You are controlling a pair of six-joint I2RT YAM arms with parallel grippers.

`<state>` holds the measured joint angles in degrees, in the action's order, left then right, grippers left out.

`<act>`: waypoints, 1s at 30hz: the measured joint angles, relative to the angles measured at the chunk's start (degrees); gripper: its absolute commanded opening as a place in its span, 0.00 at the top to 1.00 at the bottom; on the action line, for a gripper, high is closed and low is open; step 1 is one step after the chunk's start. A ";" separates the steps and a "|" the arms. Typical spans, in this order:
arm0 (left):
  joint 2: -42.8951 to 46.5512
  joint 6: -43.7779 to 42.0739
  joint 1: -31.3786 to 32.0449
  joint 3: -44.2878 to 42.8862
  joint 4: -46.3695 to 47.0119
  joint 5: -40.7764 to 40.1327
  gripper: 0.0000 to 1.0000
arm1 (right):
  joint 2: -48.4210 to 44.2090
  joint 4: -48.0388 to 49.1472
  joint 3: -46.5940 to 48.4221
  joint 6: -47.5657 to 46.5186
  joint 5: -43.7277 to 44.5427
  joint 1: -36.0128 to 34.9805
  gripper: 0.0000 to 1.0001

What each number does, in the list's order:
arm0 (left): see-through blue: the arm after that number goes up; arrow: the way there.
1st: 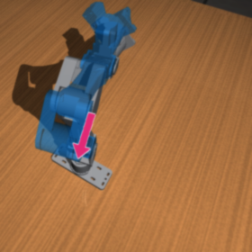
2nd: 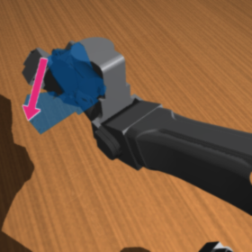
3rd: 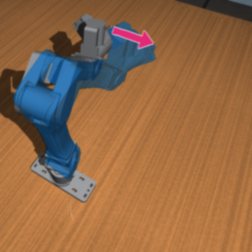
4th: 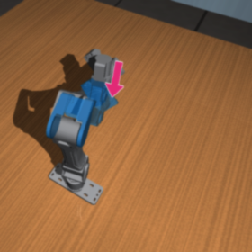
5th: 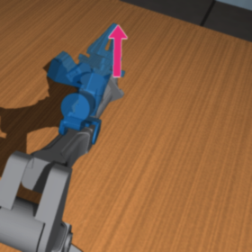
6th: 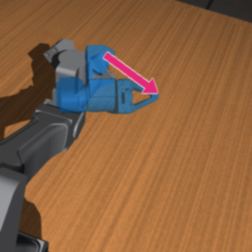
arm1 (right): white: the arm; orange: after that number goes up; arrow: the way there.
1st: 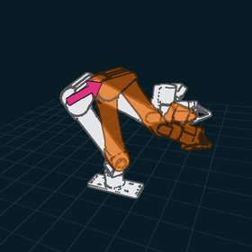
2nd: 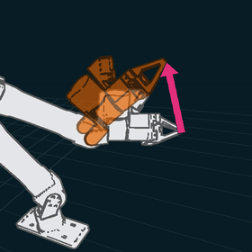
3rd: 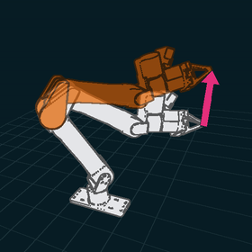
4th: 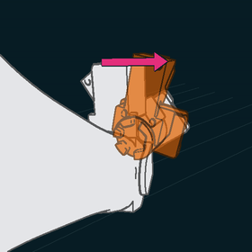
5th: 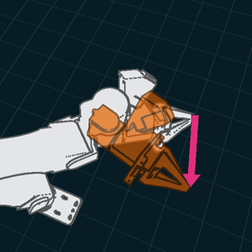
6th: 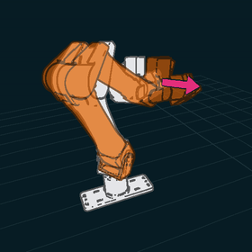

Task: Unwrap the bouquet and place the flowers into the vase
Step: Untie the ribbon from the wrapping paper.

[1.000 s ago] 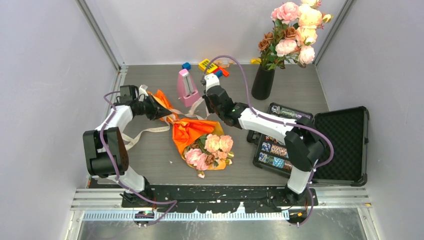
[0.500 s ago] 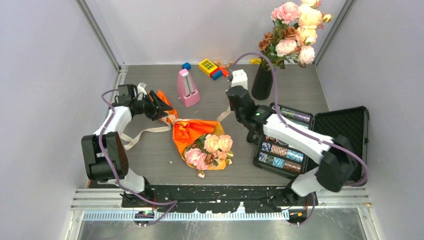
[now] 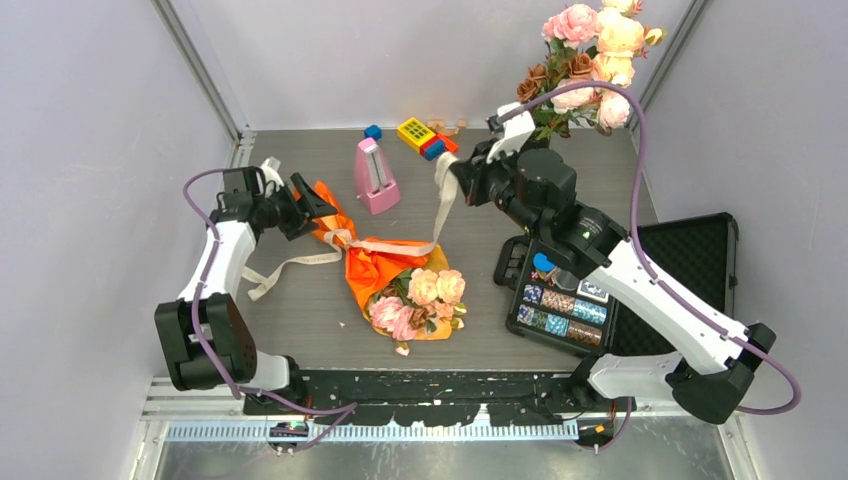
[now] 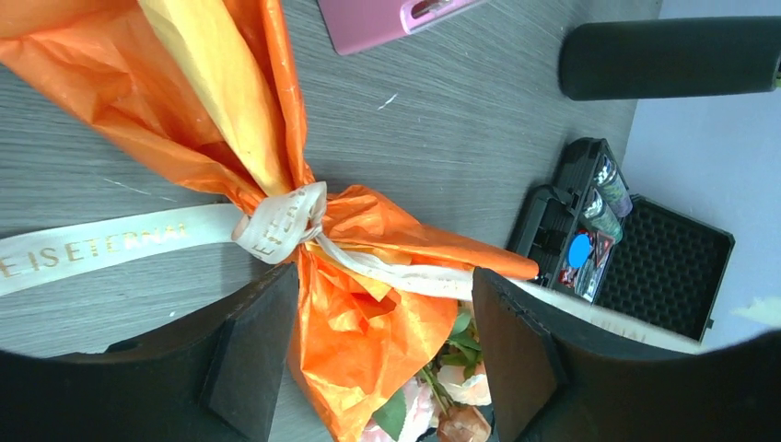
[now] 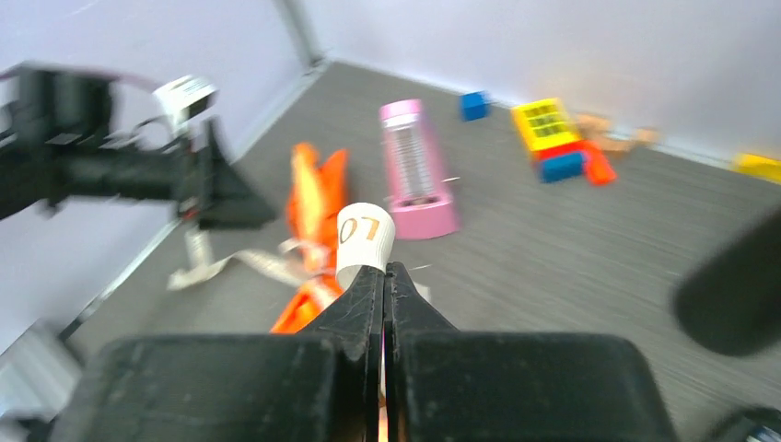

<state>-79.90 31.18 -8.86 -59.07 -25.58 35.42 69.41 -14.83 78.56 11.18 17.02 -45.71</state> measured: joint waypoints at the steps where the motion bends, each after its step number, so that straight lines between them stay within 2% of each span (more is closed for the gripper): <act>1: 0.00 -0.13 -0.31 0.00 -0.04 0.02 0.28 | -0.02 -0.20 0.09 0.33 -3.13 -0.46 1.00; 6: 0.00 -0.15 -2.58 0.00 -0.02 0.26 0.28 | 0.50 -1.09 1.51 1.95 -18.49 -4.52 1.00; 14: -0.13 -0.17 -3.65 0.00 -0.04 0.74 0.27 | 1.97 -1.27 9.81 1.09 -36.50 -11.28 1.00; 20: -0.44 -0.17 -4.17 0.00 -0.07 1.49 0.27 | 3.58 1.51 11.82 1.27 -41.70 -14.84 1.00; 30: -0.44 -0.15 -5.16 0.00 -0.02 2.21 0.26 | 15.91 6.86 10.84 5.88 -44.85 -23.34 1.00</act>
<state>-80.34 31.03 -14.02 -59.07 -25.61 37.63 85.32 -7.97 89.41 17.06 -27.83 -69.06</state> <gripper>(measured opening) 0.736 0.020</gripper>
